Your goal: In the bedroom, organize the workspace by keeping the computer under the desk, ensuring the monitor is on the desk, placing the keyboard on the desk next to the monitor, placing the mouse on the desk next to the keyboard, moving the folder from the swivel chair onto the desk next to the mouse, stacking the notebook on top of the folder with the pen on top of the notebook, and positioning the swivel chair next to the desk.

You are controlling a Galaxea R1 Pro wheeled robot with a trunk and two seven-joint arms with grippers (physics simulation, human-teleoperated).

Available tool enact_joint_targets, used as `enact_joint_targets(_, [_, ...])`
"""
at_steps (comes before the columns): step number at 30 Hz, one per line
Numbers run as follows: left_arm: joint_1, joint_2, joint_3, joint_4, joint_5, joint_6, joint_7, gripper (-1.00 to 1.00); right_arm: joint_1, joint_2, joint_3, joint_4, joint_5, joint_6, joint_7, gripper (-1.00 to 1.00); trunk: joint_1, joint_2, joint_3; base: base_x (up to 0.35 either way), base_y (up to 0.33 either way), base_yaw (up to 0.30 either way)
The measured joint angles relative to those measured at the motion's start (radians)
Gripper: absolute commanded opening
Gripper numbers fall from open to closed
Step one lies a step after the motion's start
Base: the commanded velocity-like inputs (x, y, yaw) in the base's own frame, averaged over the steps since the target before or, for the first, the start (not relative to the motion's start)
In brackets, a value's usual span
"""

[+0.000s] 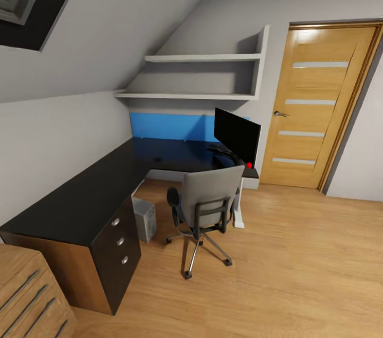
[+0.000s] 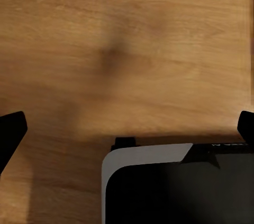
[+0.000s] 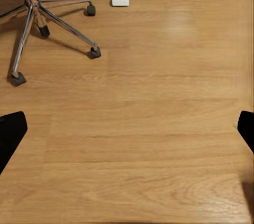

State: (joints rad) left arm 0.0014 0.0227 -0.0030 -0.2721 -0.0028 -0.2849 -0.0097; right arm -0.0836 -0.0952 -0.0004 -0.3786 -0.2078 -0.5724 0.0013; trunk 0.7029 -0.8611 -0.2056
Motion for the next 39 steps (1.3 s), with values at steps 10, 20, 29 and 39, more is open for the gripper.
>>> enact_joint_targets(10, [0.0,0.001,-0.001,0.0,-0.001,0.0,-0.001,1.0,0.0,0.0,0.0,0.002,0.002,-0.001,0.0,1.0,0.0,0.0,0.0,0.095,-0.067,-0.259])
enact_joint_targets(20, [0.0,0.001,-0.001,0.0,-0.001,0.0,0.0,1.0,0.0,0.0,0.0,0.003,0.002,-0.002,0.0,1.0,0.0,0.0,0.0,0.164,-0.128,-0.261])
enact_joint_targets(29, [0.0,0.0,-0.001,0.0,-0.001,0.0,0.0,1.0,0.0,0.0,0.002,0.004,0.002,-0.002,0.0,1.0,0.0,0.0,0.0,0.012,-0.01,-0.261])
enact_joint_targets(39, [0.0,0.001,-0.001,0.0,-0.001,0.0,-0.001,1.0,0.0,0.0,0.002,0.003,0.002,-0.003,0.0,1.0,0.0,0.0,0.0,0.011,0.0,-0.261])
